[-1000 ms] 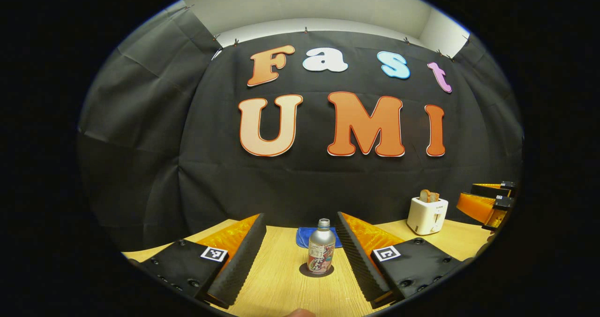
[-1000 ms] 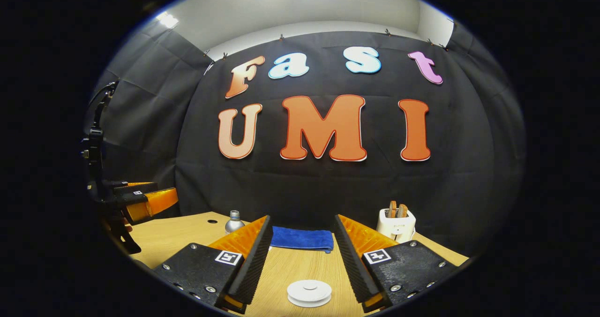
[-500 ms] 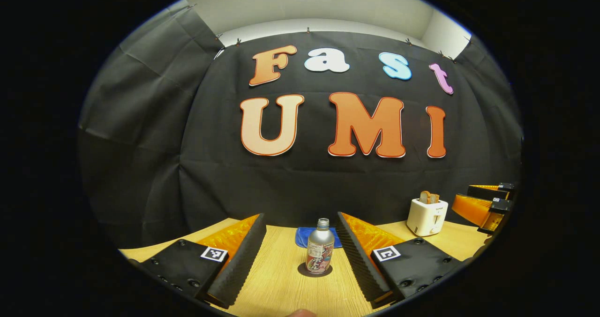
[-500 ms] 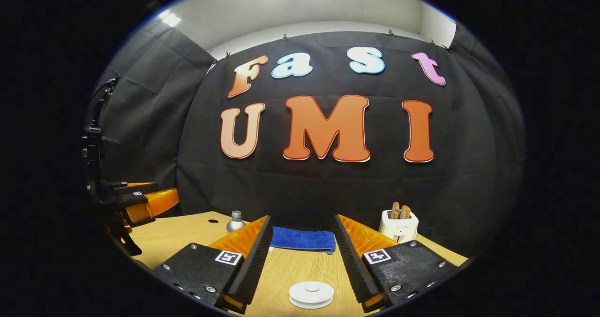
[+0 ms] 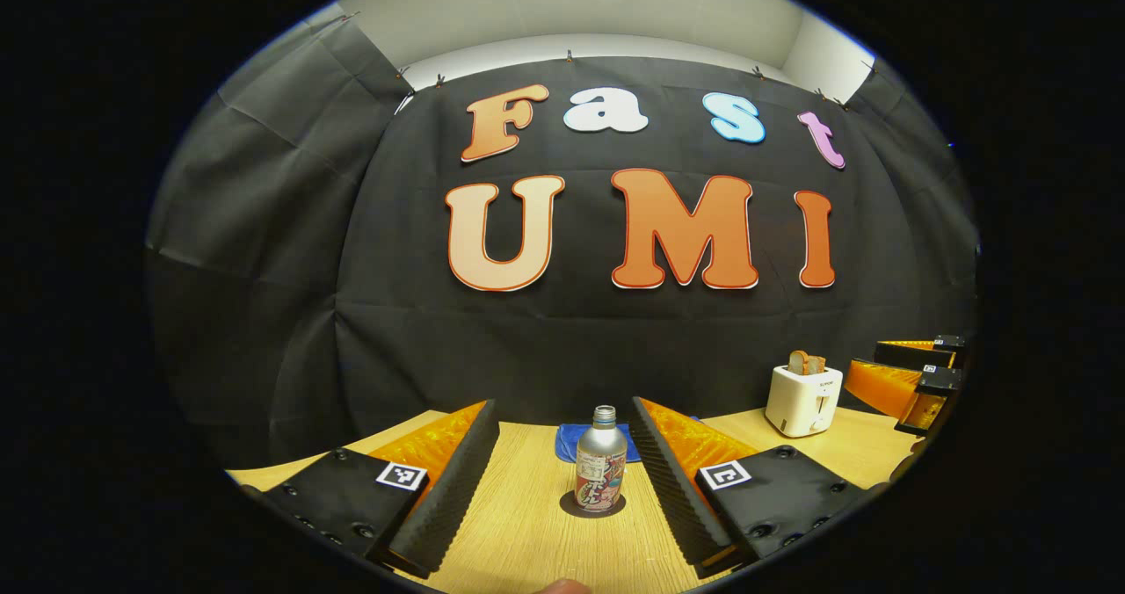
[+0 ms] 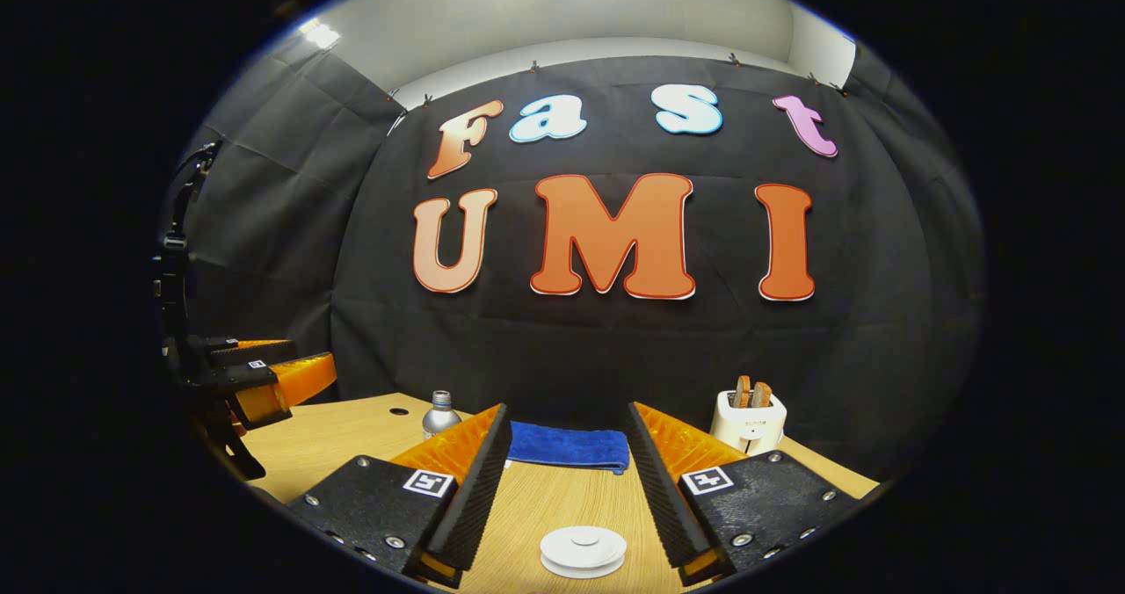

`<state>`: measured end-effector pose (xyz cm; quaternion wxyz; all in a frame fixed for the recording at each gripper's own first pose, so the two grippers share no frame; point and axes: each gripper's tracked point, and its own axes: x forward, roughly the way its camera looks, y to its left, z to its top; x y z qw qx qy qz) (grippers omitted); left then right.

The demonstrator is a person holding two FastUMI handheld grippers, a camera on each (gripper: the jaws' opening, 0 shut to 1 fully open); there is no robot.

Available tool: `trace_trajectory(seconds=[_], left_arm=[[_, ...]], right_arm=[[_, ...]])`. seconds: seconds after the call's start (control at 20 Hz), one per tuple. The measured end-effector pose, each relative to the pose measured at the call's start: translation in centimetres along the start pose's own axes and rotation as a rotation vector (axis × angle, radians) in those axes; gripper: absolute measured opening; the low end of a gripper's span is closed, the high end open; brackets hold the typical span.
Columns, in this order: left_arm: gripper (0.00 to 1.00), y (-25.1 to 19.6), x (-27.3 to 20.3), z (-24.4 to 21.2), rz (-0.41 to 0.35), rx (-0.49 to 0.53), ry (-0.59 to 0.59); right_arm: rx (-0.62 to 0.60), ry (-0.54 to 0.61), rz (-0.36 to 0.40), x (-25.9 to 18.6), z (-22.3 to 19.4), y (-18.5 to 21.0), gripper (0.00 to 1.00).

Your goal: Open the teacup lid with one hand, grasp the water bottle and pour water into the teacup with the other hand; after pouring, place the water bottle on the coaster and then close the teacup lid.

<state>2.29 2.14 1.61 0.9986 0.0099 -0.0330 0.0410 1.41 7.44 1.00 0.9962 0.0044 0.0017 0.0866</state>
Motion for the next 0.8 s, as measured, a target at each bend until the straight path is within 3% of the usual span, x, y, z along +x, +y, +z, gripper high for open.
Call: trace_trajectory(seconds=[0.8], left_arm=[[0.97, -0.4, 0.2, 1.2, -0.006, 0.007, -0.029]], right_arm=[[0.002, -0.010, -0.003, 0.2, 0.9, -0.1, 0.81]])
